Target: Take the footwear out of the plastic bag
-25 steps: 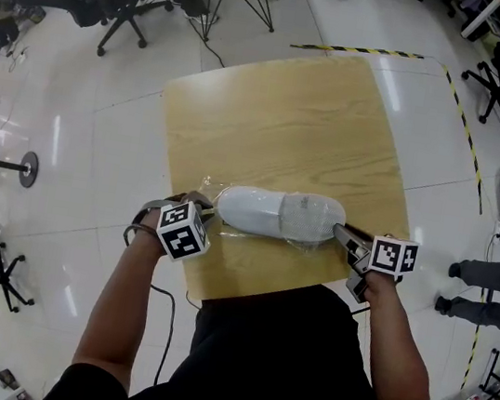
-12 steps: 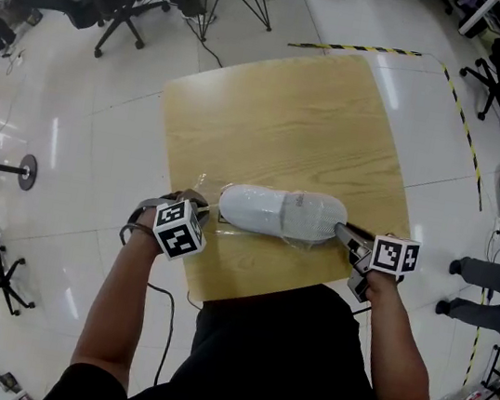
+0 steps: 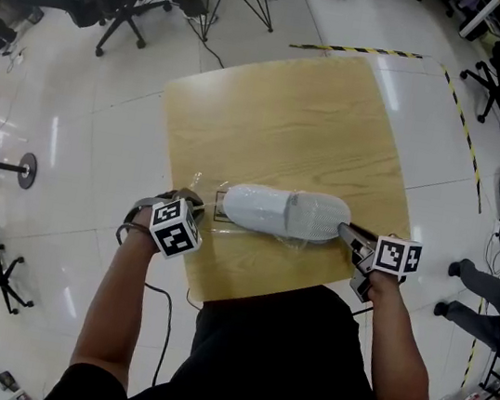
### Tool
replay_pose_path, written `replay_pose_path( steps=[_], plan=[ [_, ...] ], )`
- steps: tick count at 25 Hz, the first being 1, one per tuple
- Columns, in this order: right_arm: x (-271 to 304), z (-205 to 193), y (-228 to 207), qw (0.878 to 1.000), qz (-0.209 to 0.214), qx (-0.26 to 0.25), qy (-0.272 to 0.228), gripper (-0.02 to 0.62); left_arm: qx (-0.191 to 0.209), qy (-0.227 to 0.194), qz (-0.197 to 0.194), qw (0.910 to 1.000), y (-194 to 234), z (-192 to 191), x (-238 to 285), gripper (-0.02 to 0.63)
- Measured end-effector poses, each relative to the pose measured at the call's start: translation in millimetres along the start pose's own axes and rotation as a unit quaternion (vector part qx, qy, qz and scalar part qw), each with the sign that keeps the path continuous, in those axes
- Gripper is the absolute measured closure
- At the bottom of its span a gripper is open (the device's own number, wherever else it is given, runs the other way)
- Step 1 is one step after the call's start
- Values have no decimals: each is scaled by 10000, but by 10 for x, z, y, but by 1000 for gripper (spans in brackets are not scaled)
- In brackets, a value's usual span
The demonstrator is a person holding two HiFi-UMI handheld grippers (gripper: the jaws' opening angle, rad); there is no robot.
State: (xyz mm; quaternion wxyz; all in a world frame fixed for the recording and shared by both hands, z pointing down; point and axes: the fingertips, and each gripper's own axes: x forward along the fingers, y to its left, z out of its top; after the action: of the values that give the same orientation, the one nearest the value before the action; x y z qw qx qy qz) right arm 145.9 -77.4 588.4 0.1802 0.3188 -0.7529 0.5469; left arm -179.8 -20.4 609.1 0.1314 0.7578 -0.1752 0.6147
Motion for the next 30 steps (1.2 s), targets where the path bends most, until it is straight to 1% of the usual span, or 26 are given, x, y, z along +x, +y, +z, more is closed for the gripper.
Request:
replay_pose_path(
  steps=[6,11,13,15,17,19,21,23,27,30],
  plan=[
    [-30,25,-61,10000,-49,-20,-19,508,-36,72,143,9999,66,-42,-8,565],
    [-23,29,-58,10000,-69,-34,-31,506,-174,123,152,9997,75,-105,-24,565],
    [-8,17,-46,9999,-88,-55,-28,506,-176,83,183,9996,71,-88,-91,553],
    [-3,4,-42,9999,-100,-73,-19,506,-126,-53,237,9996,55,17,-230,505],
    [-12,-4,-42,9999,-100,-67,-5,506,-1,-290,306,9991,36,231,-387,494],
    [-30,-1,-45,9999,-104,-58,-3,506,203,-515,311,9980,23,489,-438,492],
    [-26,2,-45,9999,-101,-49,-8,506,400,-562,232,9973,26,671,-331,492],
    [-1,-4,-30,9999,-84,-59,0,506,522,-448,113,9976,30,739,-160,492],
    [7,-8,-5,9999,-71,-83,10,506,563,-266,-145,9980,-13,763,68,502],
    [-2,-7,-12,9999,-40,-97,4,505,561,-209,-250,9979,-50,762,146,515]
  ],
)
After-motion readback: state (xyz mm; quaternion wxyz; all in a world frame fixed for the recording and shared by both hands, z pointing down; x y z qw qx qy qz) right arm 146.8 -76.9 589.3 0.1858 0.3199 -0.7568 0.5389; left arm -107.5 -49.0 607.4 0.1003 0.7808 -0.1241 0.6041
